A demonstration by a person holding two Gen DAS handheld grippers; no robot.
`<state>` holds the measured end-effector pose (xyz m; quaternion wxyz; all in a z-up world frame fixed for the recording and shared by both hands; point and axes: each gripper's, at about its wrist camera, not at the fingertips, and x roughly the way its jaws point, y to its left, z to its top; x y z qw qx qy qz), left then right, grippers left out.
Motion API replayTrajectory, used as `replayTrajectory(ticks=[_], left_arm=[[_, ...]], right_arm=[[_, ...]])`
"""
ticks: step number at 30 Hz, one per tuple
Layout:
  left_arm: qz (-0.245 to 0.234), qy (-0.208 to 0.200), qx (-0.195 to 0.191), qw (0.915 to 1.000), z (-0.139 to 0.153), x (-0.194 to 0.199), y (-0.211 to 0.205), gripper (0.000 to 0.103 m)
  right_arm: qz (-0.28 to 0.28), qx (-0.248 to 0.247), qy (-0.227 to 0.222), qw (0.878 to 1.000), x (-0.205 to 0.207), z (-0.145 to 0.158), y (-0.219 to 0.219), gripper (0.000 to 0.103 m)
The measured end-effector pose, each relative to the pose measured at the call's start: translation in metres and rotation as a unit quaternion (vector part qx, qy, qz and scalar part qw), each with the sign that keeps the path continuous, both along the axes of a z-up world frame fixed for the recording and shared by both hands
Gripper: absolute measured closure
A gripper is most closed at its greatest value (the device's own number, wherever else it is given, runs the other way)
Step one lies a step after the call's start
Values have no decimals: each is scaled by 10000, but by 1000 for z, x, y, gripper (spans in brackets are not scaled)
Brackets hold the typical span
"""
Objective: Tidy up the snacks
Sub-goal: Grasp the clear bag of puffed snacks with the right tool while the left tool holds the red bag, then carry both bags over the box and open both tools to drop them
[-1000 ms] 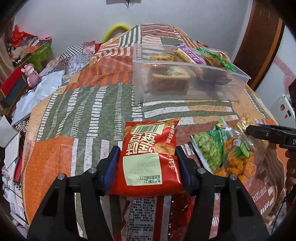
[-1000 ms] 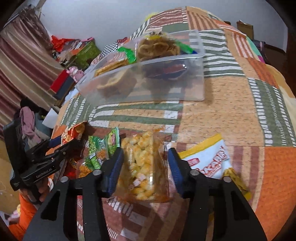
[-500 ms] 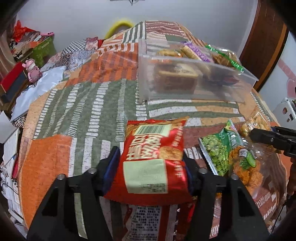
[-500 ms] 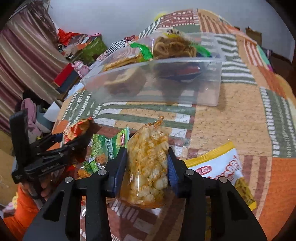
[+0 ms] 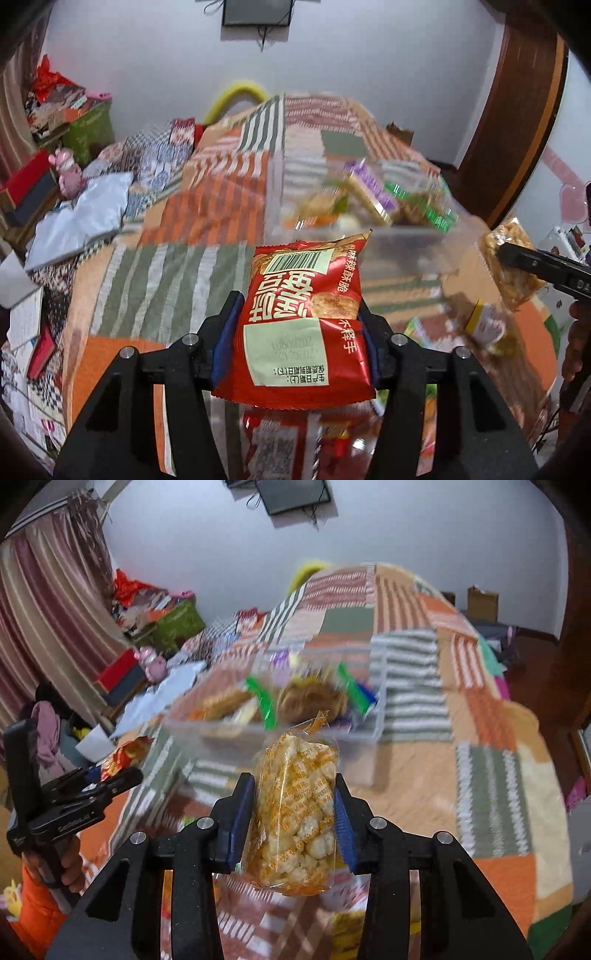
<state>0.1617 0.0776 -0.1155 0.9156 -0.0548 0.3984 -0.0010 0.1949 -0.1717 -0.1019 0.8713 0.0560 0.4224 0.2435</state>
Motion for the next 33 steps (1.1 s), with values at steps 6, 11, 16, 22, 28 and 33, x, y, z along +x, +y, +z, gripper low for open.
replayTrajectory(ticks=[6, 11, 16, 22, 28, 33], left_arm=[[-94, -231, -18, 9997, 20, 31, -11, 48], [-220, -262, 2, 9994, 23, 63, -23, 48], [-350, -117, -119, 9992, 14, 96, -31, 48], [-389, 59, -97, 9992, -2, 130, -36, 48], [-445, 59, -24, 9990, -10, 145, -44, 48], [-444, 21, 143, 9989, -14, 154, -51, 48]], right_arm=[[-184, -63, -318, 9993, 23, 16, -4, 65], [-299, -159, -483, 9983, 50, 20, -2, 65], [-353, -310, -558, 9973, 79, 18, 3, 66], [-433, -556, -646, 9954, 110, 11, 9, 66], [-446, -629, -622, 9951, 128, -1, 14, 66], [-365, -763, -556, 9949, 132, -11, 20, 66]])
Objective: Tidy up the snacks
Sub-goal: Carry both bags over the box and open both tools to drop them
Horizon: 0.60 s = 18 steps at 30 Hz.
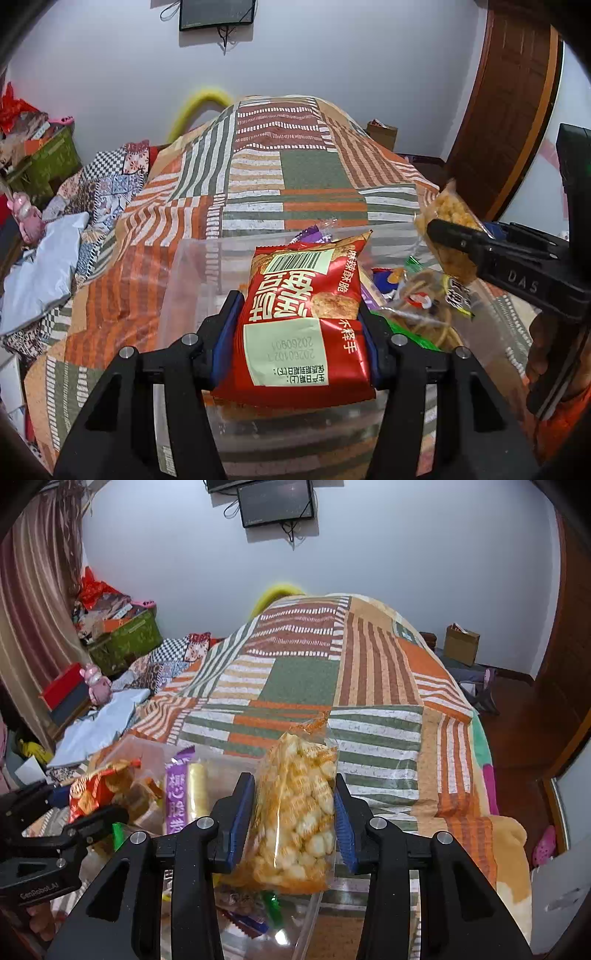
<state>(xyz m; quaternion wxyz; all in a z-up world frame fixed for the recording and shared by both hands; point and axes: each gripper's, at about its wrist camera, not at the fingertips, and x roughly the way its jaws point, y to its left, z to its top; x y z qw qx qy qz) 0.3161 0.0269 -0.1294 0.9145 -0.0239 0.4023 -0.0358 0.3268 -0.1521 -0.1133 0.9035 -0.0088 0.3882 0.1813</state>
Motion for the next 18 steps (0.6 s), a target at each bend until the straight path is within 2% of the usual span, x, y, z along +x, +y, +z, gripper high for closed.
replayTrajectory(ticks=[6, 8, 13, 18], left_arm=[[26, -27, 81, 10000, -1, 2, -3, 47], [49, 0, 64, 10000, -2, 3, -3, 44], [103, 136, -149, 9997, 0, 2, 4, 40], [103, 39, -184, 9998, 14, -12, 5, 34]], right_arm=[[54, -132, 120, 9998, 3, -7, 2, 66], [43, -139, 151, 9998, 3, -6, 3, 65], [48, -54, 194, 9998, 1, 0, -2, 56], [109, 15, 63, 9999, -14, 15, -7, 49]])
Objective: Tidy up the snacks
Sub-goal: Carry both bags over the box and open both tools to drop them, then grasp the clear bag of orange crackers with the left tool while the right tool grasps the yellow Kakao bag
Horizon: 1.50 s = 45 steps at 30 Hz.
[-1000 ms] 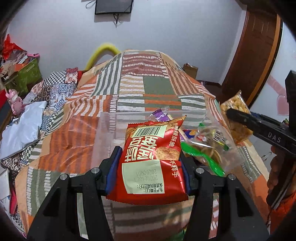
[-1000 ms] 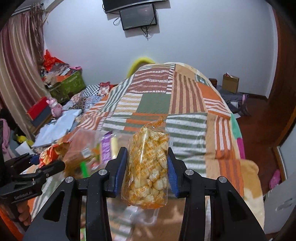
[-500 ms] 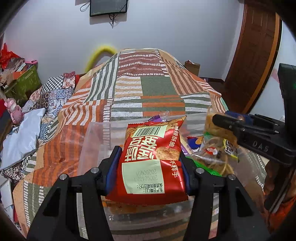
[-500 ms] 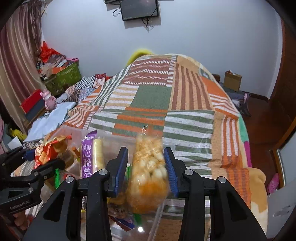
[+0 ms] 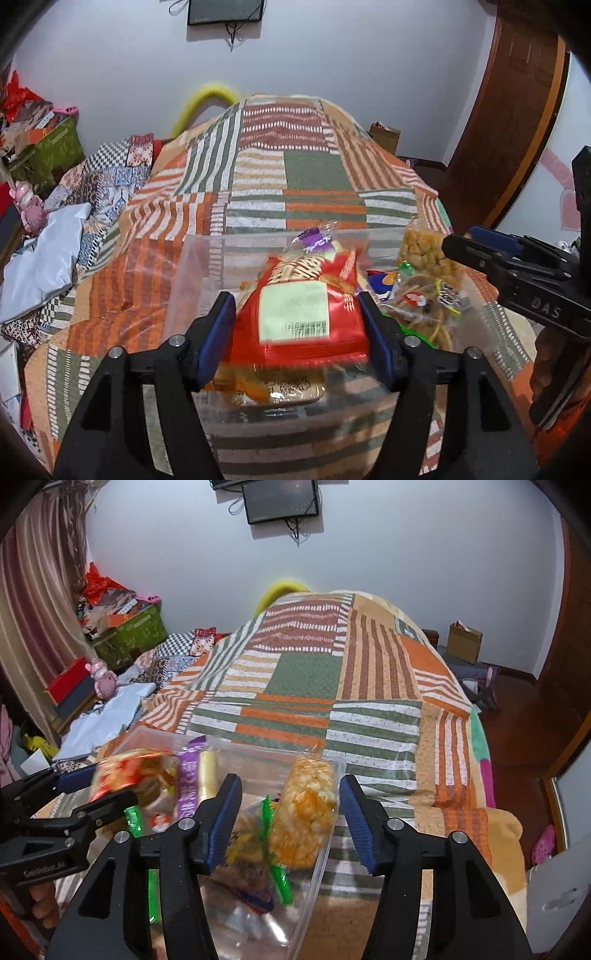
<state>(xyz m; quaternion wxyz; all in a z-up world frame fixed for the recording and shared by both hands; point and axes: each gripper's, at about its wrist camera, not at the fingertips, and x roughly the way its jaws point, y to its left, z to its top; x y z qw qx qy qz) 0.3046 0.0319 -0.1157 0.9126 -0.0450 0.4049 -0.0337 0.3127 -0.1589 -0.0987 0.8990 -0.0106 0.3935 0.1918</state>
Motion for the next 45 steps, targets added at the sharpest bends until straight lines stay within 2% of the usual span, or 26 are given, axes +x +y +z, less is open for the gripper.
replayTrajectory(ticks=[4, 8, 16, 19, 27, 34, 40, 45], left_arm=[[-42, -181, 44, 9998, 17, -18, -2, 27], [-46, -282, 186, 9994, 33, -38, -3, 27], [1, -266, 206, 9994, 46, -88, -3, 19], [-10, -121, 172, 9998, 39, -105, -4, 19], [-46, 345, 80, 9994, 5, -143, -14, 19], [-281, 702, 129, 9971, -27, -167, -35, 19], [-563, 782, 176, 9952, -42, -180, -53, 19], [-660, 832, 35, 9943, -48, -182, -54, 16]], right_arm=[[66, 56, -135, 9999, -17, 15, -4, 42], [96, 146, -243, 9996, -38, 29, -10, 37], [166, 172, -242, 9994, -82, 37, -23, 35], [155, 152, -203, 9996, -100, 34, -28, 29], [140, 60, 70, 9999, -140, 12, -43, 29], [101, 99, 477, 9988, -162, -19, -56, 26], [90, 50, 918, 9957, -160, -49, -59, 26], [164, 49, 1233, 9922, -151, -70, -56, 25]])
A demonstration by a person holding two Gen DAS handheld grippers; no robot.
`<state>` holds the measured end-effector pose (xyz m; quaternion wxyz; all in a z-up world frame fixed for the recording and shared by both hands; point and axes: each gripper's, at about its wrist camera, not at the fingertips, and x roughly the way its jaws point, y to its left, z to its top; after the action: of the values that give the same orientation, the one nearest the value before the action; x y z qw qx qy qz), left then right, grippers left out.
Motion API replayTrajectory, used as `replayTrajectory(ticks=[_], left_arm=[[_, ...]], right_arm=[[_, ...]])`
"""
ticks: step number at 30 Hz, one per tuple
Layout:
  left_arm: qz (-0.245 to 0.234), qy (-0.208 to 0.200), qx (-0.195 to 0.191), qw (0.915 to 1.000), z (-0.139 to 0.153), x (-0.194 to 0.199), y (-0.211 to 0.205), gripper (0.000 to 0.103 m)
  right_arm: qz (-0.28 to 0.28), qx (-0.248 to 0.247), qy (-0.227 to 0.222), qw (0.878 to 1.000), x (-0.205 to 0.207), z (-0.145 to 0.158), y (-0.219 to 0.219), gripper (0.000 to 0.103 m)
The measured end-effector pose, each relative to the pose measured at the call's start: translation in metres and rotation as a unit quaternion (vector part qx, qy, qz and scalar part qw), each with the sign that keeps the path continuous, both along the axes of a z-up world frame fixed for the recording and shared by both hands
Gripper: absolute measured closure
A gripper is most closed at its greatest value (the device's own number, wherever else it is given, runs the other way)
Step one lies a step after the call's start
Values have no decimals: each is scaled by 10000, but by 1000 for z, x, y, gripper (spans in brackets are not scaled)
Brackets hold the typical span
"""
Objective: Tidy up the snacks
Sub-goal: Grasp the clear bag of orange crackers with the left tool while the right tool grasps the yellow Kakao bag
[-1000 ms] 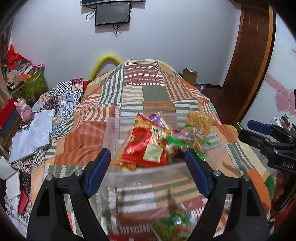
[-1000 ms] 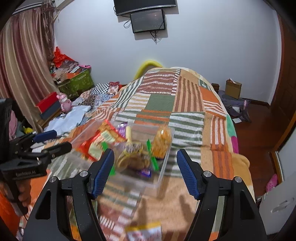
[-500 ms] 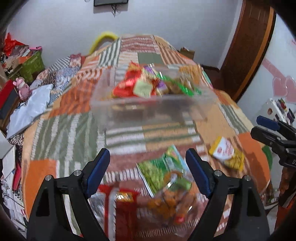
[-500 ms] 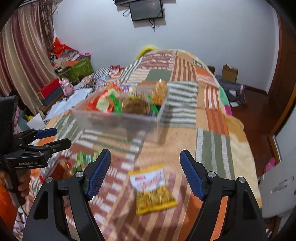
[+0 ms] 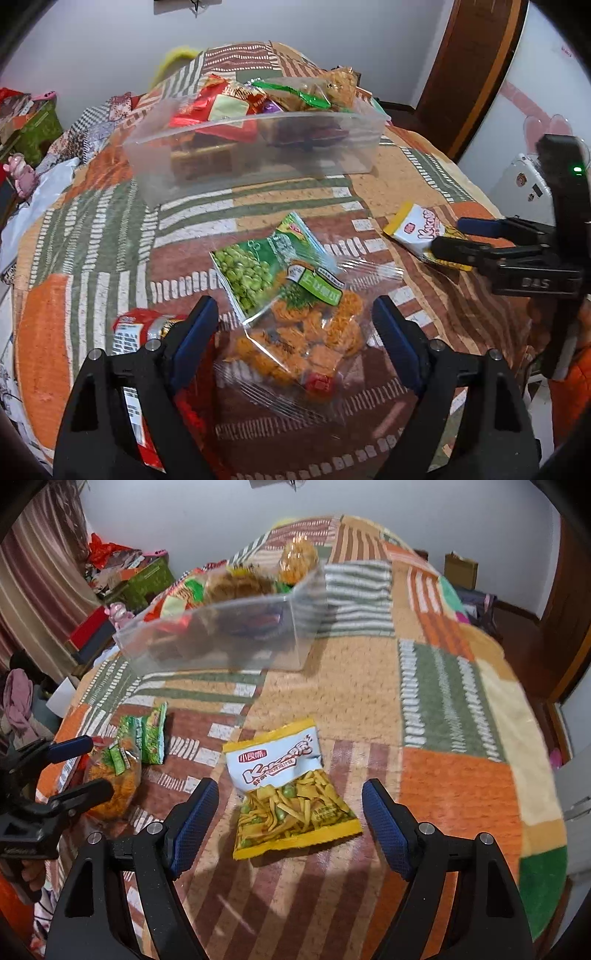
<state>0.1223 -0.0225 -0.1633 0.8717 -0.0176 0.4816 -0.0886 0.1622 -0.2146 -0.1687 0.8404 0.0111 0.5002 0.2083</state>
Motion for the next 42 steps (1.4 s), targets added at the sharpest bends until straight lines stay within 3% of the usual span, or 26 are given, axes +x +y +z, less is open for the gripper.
replayTrajectory(ticks=[7, 9, 14, 22, 31, 42], left_arm=[[-121, 114, -109, 9998, -10, -6, -1, 16], [-139, 196, -51, 9997, -16, -7, -3, 15], [-22, 374, 69, 9993, -31, -3, -5, 14], [72, 231, 1, 9997, -28, -3, -4, 25], [164, -163, -103, 9997, 4, -16, 7, 28], [538, -695, -263, 9958, 50, 2, 36, 28]], right_arm=[[164, -228, -16, 9996, 1, -11, 14, 26], [112, -323, -91, 9994, -1, -11, 15, 41], [57, -173, -97, 9998, -6, -9, 12, 55], [-60, 134, -93, 9998, -11, -3, 5, 64], [-10, 327, -327, 9989, -16, 17, 9, 65], [93, 528, -834, 9951, -8, 59, 24, 65]])
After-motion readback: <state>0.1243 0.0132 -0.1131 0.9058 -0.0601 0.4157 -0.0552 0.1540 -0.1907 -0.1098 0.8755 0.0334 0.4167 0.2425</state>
